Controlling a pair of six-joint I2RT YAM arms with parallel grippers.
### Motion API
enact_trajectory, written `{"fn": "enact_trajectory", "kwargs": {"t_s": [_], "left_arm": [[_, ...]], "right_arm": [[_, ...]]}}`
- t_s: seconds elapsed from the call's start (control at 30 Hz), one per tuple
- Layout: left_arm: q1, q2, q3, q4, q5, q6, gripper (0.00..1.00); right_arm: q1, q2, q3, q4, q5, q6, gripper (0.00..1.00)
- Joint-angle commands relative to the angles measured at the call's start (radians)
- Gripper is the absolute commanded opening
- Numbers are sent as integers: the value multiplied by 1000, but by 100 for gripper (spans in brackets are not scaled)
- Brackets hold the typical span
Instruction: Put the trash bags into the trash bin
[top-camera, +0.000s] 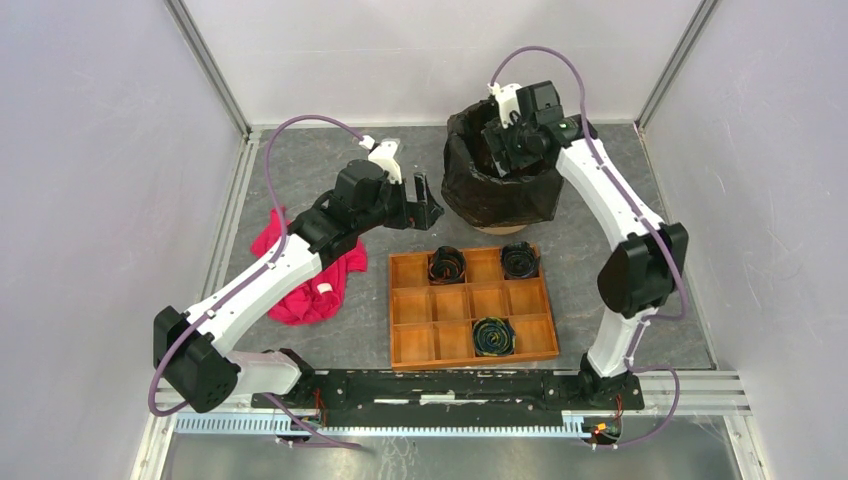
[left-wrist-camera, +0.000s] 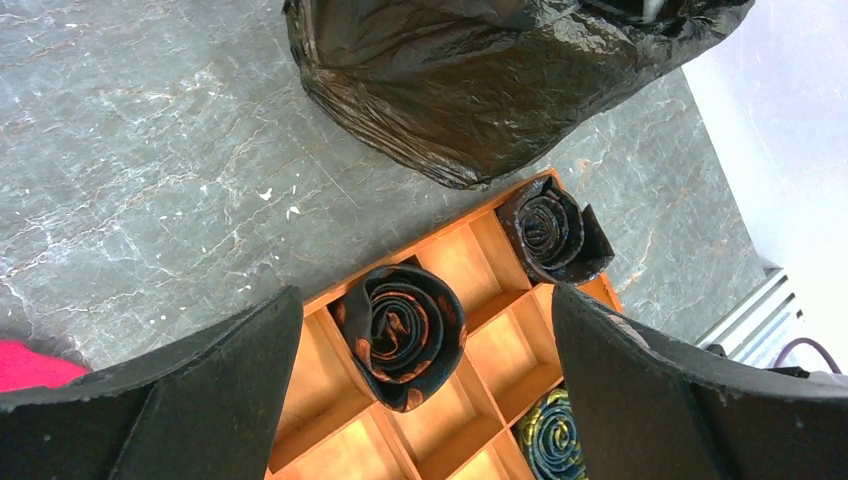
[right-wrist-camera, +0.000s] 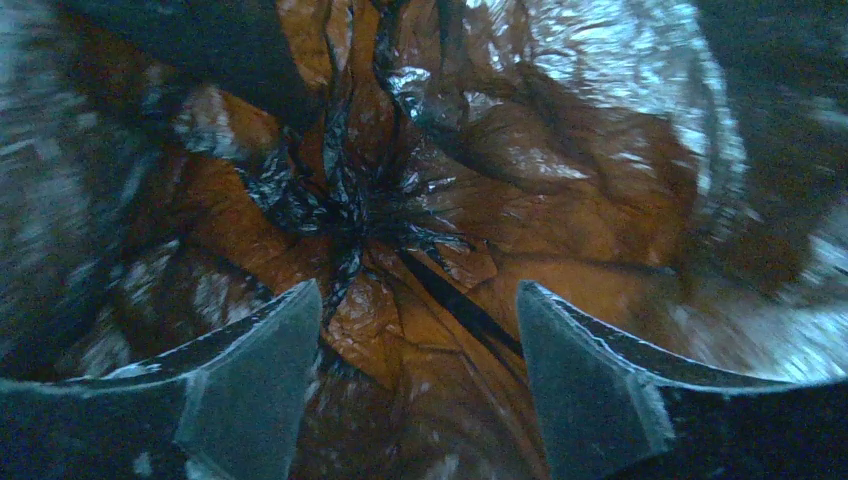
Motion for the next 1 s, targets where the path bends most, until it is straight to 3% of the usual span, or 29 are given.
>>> {"fn": "enact_trajectory", "kwargs": {"t_s": [0.0, 0.07, 0.1, 0.13, 0.3, 0.5, 0.73, 0.97], "left_arm": [[14, -1, 17, 17, -38, 45, 100], [22, -11, 16, 16, -74, 44, 100], [27, -20, 13, 19, -87, 41, 100], [30, -32, 6, 25, -107, 38, 100], [39, -135, -46, 52, -317, -1, 100], [39, -328, -92, 91, -618, -18, 100], [39, -611, -300, 311, -748, 29, 100], [38, -571, -263, 259, -763, 30, 100]], "right_arm": [[25, -157, 41, 15, -3, -10, 81], [48, -198, 34, 22, -3, -9, 83], [62, -215, 34, 22, -3, -7, 87], [74, -228, 35, 20, -3, -5, 98], [179, -279, 37, 23, -3, 17, 98], [358, -259, -38, 151, -66, 62, 98], [401, -113, -130, 327, -89, 162, 98], [438, 166, 54, 208, 90, 93, 98]]}}
